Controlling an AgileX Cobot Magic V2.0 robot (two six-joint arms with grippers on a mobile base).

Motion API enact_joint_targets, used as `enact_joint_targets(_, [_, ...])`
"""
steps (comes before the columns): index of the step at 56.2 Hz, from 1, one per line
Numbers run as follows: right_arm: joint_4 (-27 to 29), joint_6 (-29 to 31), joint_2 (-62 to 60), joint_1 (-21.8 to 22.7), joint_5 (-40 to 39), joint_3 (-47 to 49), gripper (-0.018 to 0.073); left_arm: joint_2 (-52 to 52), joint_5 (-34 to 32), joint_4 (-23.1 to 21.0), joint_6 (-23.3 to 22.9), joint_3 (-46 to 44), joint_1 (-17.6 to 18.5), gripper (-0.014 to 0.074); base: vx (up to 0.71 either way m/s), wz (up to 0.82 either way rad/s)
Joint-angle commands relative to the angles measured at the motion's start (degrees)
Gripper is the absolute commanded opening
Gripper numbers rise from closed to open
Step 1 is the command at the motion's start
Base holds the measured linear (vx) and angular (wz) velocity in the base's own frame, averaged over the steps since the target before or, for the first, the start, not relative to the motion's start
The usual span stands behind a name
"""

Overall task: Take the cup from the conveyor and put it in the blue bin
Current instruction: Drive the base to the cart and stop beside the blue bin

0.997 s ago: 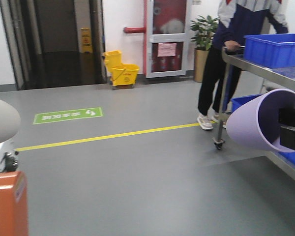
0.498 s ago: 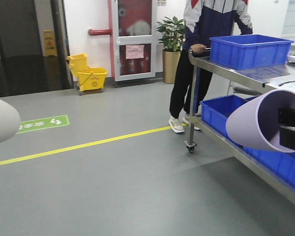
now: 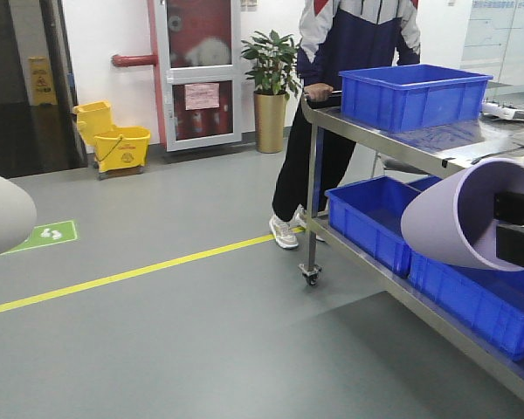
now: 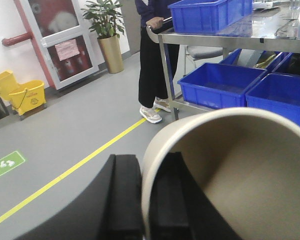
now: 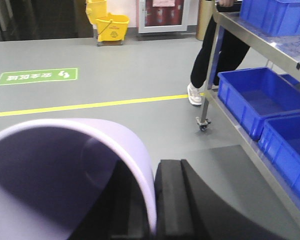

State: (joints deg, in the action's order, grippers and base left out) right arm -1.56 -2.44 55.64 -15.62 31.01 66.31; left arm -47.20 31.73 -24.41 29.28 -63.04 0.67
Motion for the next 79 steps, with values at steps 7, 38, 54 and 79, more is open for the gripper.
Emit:
enact_joint_targets(7, [-0.3, 0.2, -0.7, -0.1, -5.3, 1.7, -0.0009, 0.1, -4.6, -1.6, -0.3, -1.9, -0.1, -0.0006, 0.34, -0.15])
enact_joint_targets(38, [-0.3, 0.2, -0.7, -0.1, -5.3, 1.7, -0.0009, 0.1, -4.6, -1.6, -0.3, -1.9, -0.1, -0.0006, 0.36, -0.14])
enact_joint_targets(54, [-0.3, 0.2, -0.7, -0.1, -5.4, 1.7, -0.0009, 0.1, -4.6, -1.6, -0.3, -1.9, -0.1, -0.0006, 0.38, -0.19])
enact_joint_targets(79, [-0.3, 0.2, -0.7, -0.1, -5.3, 1.7, -0.0009, 0.1, -4.6, -1.6, -0.3, -1.9, -0.1, -0.0006, 0.35, -0.44])
